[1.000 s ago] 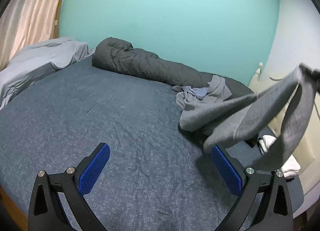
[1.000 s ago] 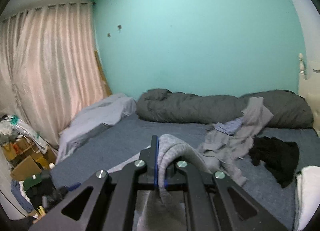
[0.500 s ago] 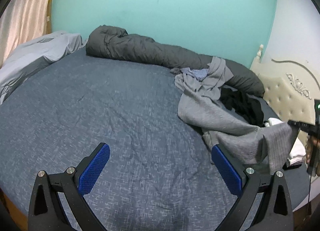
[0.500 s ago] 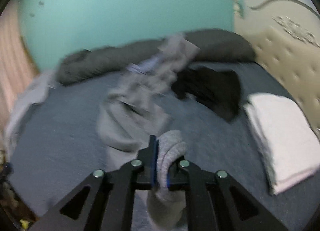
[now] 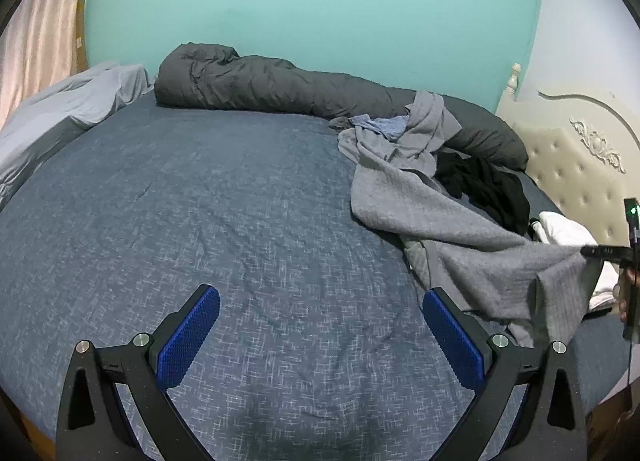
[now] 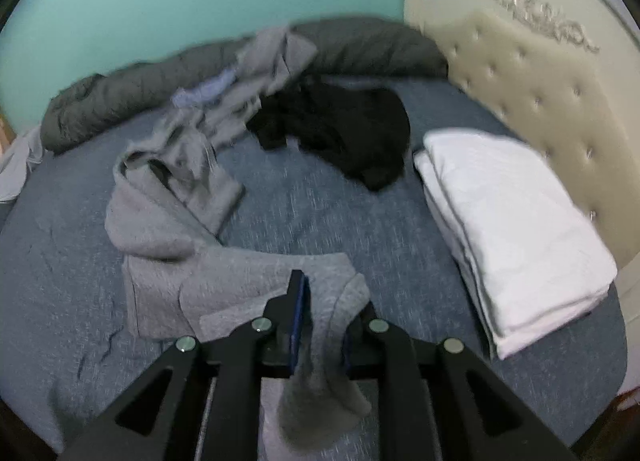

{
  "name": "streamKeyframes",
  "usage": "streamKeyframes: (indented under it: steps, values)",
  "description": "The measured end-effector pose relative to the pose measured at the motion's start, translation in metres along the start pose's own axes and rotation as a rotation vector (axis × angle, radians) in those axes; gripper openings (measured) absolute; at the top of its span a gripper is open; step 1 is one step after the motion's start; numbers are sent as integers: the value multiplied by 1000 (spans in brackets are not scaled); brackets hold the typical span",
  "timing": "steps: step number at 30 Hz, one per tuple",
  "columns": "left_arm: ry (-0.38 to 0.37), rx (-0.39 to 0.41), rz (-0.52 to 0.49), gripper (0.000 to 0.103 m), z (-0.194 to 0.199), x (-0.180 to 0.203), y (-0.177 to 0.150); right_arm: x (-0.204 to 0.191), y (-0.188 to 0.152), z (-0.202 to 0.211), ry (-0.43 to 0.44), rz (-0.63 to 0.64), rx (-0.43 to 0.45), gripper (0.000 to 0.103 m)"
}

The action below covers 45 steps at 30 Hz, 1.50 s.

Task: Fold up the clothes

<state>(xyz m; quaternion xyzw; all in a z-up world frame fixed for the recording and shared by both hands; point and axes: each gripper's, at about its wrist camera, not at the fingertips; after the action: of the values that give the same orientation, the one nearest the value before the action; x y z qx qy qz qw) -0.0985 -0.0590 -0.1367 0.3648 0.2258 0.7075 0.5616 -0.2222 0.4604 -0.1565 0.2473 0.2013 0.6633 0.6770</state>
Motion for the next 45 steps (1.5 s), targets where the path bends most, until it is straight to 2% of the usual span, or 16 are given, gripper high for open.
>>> streamKeyframes:
  steps: [1,6,8,9,10,12,17,20,22,24,28,32,38,45]
  values:
    - [0,3,2,103,1,-1,1,2,1,-3,-12,7,-37,14]
    - [-3,10,-2,103,4,0,4,-3,4,3,-104,71,-65,14]
    - [-5,15,-5,103,7,0,4,-5,3,5,-112,85,-90,15]
    - [-5,18,-7,103,8,0,4,-5,2,2,-95,93,-123,22]
    - [-4,21,-7,103,10,-1,4,-5,1,0,-79,101,-157,43]
    - [-3,22,0,103,10,-3,5,-5,-1,-6,-47,117,-223,63]
    - [-8,17,19,103,8,-6,6,11,4,17,-142,74,-153,63]
    - [-14,19,16,103,7,-2,6,5,4,26,-43,58,-89,63]
    - [-19,17,9,103,6,3,5,-13,2,24,8,86,-70,63]
    - [-19,14,4,103,3,7,4,-41,-6,16,48,145,-87,63]
    - [-30,4,-6,103,-2,14,3,-116,-29,-14,185,288,-124,63]
    - [-34,-11,-12,103,-11,13,0,-170,-49,-46,260,353,-145,63]
    - [-39,-41,-15,103,-31,4,-1,-224,-73,-104,246,408,-176,63]
    - [-27,-65,3,103,-56,-15,-6,-236,-76,-159,170,375,-198,64]
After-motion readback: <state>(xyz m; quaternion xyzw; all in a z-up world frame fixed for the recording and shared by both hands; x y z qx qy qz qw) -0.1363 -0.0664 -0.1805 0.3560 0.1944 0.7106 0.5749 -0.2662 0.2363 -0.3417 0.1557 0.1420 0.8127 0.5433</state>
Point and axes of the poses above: each gripper's, at about its wrist camera, not at the fingertips, and z roughly against the way its jaws point, x to its right, y to its top, and after that the axes turned 6 degrees about z, right-handed
